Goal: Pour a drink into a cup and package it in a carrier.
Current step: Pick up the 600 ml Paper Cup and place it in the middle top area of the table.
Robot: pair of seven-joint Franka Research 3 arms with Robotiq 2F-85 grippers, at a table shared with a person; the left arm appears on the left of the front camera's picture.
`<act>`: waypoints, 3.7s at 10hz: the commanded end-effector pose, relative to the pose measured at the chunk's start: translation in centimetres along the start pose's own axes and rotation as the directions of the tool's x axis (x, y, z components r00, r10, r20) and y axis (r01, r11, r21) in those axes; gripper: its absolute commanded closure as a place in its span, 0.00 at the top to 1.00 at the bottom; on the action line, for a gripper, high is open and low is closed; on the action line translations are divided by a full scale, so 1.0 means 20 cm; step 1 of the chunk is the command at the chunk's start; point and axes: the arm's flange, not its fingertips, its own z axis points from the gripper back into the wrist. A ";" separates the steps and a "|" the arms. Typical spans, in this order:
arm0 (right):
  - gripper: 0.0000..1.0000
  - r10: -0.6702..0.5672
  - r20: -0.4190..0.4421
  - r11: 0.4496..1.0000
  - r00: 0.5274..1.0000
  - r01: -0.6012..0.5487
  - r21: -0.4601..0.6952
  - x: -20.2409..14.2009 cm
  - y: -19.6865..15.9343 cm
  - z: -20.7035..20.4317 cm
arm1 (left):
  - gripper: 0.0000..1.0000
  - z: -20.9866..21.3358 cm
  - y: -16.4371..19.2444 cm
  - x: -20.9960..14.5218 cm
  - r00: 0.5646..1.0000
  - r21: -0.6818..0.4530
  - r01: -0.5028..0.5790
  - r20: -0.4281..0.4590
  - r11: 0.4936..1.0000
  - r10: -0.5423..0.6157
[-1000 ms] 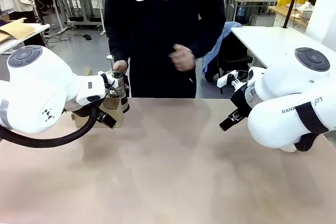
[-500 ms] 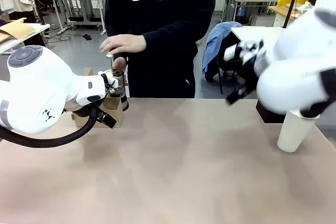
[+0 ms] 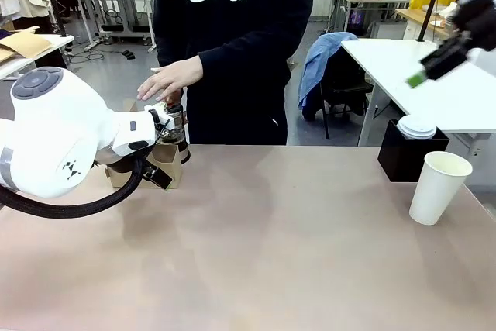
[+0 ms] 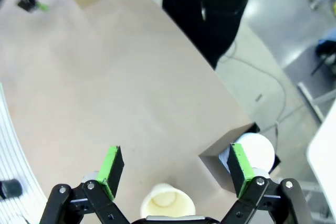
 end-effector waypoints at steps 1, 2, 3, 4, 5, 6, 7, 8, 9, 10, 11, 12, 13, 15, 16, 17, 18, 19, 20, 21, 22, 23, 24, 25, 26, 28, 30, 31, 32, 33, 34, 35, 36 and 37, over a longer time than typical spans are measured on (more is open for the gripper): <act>1.00 0.049 0.177 0.987 0.983 -0.075 0.145 -0.40 -0.25 0.05 | 1.00 0.00 0.00 0.00 1.000 0.000 0.000 0.000 1.000 0.000; 1.00 0.045 0.250 0.982 0.967 -0.088 0.167 -0.58 -0.31 0.06 | 1.00 0.00 0.00 0.00 1.000 0.000 0.000 0.000 1.000 0.000; 1.00 0.015 0.338 0.978 0.941 -0.084 0.190 -0.83 -0.39 0.04 | 1.00 0.00 0.00 0.00 1.000 0.000 0.000 0.000 1.000 0.000; 1.00 -0.023 0.401 0.974 0.916 -0.071 0.217 -1.00 -0.43 0.00 | 1.00 0.00 0.00 0.00 1.000 0.000 0.000 0.000 1.000 0.000; 1.00 -0.044 0.426 0.971 0.903 -0.061 0.230 -1.09 -0.40 0.01 | 1.00 0.00 0.00 0.00 1.000 0.000 0.000 0.000 1.000 0.000; 1.00 -0.068 0.424 0.978 0.903 -0.025 0.209 -1.08 -0.37 0.00 | 1.00 0.00 0.00 0.00 1.000 0.000 0.000 0.000 1.000 0.000; 1.00 -0.014 0.420 0.986 0.907 -0.057 0.154 -1.08 -0.30 0.09 | 1.00 0.00 0.00 0.00 1.000 0.000 0.000 0.000 1.000 0.000; 1.00 -0.014 0.420 0.986 0.907 -0.057 0.154 -1.08 -0.30 0.09 | 1.00 0.00 0.00 0.00 1.000 0.000 0.000 0.000 1.000 0.000; 1.00 -0.014 0.420 0.986 0.907 -0.057 0.154 -1.08 -0.30 0.09 | 1.00 0.00 0.00 0.00 1.000 0.000 0.000 0.000 1.000 0.000; 1.00 -0.014 0.420 0.986 0.907 -0.057 0.154 -1.08 -0.30 0.09 | 1.00 0.00 0.00 0.00 1.000 0.000 0.000 0.000 1.000 0.000; 1.00 -0.014 0.420 0.986 0.907 -0.057 0.154 -1.08 -0.30 0.09 | 1.00 0.00 0.00 0.00 1.000 0.000 0.000 0.000 1.000 0.000; 1.00 -0.028 0.400 0.984 0.916 -0.044 0.171 -1.10 -0.31 0.07 | 1.00 0.00 0.00 0.00 1.000 0.000 0.000 0.000 1.000 0.000; 1.00 -0.041 0.471 0.984 0.881 -0.047 0.173 -1.23 -0.33 -0.01 | 1.00 0.00 0.00 0.00 1.000 0.000 0.000 0.000 1.000 0.000; 1.00 -0.015 0.567 0.980 0.824 -0.101 0.174 -1.43 -0.31 -0.14 | 1.00 0.00 0.00 0.00 1.000 0.000 0.000 0.000 1.000 0.000; 1.00 -0.037 0.601 0.976 0.798 -0.102 0.195 -1.51 -0.30 -0.20 | 1.00 0.00 0.00 0.00 1.000 0.000 0.000 0.000 1.000 0.000; 1.00 -0.050 0.636 0.970 0.770 -0.115 0.215 -1.58 -0.29 -0.26 | 1.00 0.00 0.00 0.00 1.000 0.000 0.000 0.000 1.000 0.000; 1.00 -0.073 0.657 0.970 0.750 -0.099 0.220 -1.64 -0.28 -0.32 | 1.00 0.00 0.00 0.00 1.000 0.000 0.000 0.000 1.000 0.000; 1.00 -0.075 0.647 0.967 0.759 -0.105 0.234 -1.70 -0.26 -0.38 | 1.00 0.00 0.00 0.00 1.000 0.000 0.000 0.000 1.000 0.000; 1.00 -0.078 0.639 0.965 0.765 -0.102 0.241 -1.74 -0.25 -0.45 | 1.00 0.00 0.00 0.00 1.000 0.000 0.000 0.000 1.000 0.000; 1.00 -0.088 0.641 0.965 0.762 -0.095 0.246 -1.76 -0.24 -0.50 | 1.00 0.00 0.00 0.00 1.000 0.000 0.000 0.000 1.000 0.000; 1.00 -0.102 0.652 0.970 0.752 -0.071 0.234 -1.75 -0.24 -0.55 | 1.00 0.00 0.00 0.00 1.000 0.000 0.000 0.000 1.000 0.000; 1.00 -0.133 0.650 0.962 0.748 -0.059 0.265 -1.72 -0.22 -0.57 | 1.00 0.00 0.00 0.00 1.000 0.000 0.000 0.000 1.000 0.000; 1.00 -0.124 0.625 0.959 0.771 -0.069 0.275 -1.77 -0.20 -0.53 | 1.00 0.00 0.00 0.00 1.000 0.000 0.000 0.000 1.000 0.000; 1.00 -0.124 0.625 0.959 0.771 -0.069 0.275 -1.77 -0.20 -0.53 | 1.00 0.00 0.00 0.00 1.000 0.000 0.000 0.000 1.000 0.000; 1.00 -0.134 0.630 0.956 0.765 -0.066 0.284 -1.76 -0.20 -0.57 | 1.00 0.00 0.00 0.00 1.000 0.000 0.000 0.000 1.000 0.000; 1.00 -0.180 0.668 0.949 0.722 -0.052 0.312 -1.75 -0.19 -0.66 | 1.00 0.00 0.00 0.00 1.000 0.000 0.000 0.000 1.000 0.000; 1.00 -0.182 0.719 0.960 0.670 -0.037 0.277 -1.77 -0.17 -0.71 | 1.00 0.00 0.00 0.00 1.000 0.000 0.000 0.000 1.000 0.000; 1.00 -0.199 0.742 0.962 0.641 -0.015 0.271 -1.75 -0.16 -0.72 | 1.00 0.00 0.00 0.00 1.000 0.000 0.000 0.000 1.000 0.000; 1.00 -0.203 0.735 0.963 0.647 -0.005 0.271 -1.76 -0.16 -0.74 | 1.00 0.00 0.00 0.00 1.000 0.000 0.000 0.000 1.000 0.000; 1.00 -0.208 0.739 0.963 0.640 0.003 0.268 -1.75 -0.16 -0.77 | 1.00 0.00 0.00 0.00 1.000 0.000 0.000 0.000 1.000 0.000; 1.00 -0.208 0.741 0.963 0.638 0.000 0.271 -1.74 -0.15 -0.79 | 1.00 0.00 0.00 0.00 1.000 0.000 0.000 0.000 1.000 0.000; 1.00 -0.211 0.732 0.958 0.647 -0.013 0.288 -1.74 -0.14 -0.81 | 1.00 0.00 0.00 0.00 1.000 0.000 0.000 0.000 1.000 0.000; 1.00 -0.212 0.723 0.951 0.657 -0.031 0.307 -1.73 -0.14 -0.83 | 1.00 0.00 0.00 0.00 1.000 0.000 0.000 0.000 1.000 0.000; 1.00 -0.213 0.714 0.943 0.667 -0.051 0.329 -1.72 -0.13 -0.85 | 1.00 0.00 0.00 0.00 1.000 0.000 0.000 0.000 1.000 0.000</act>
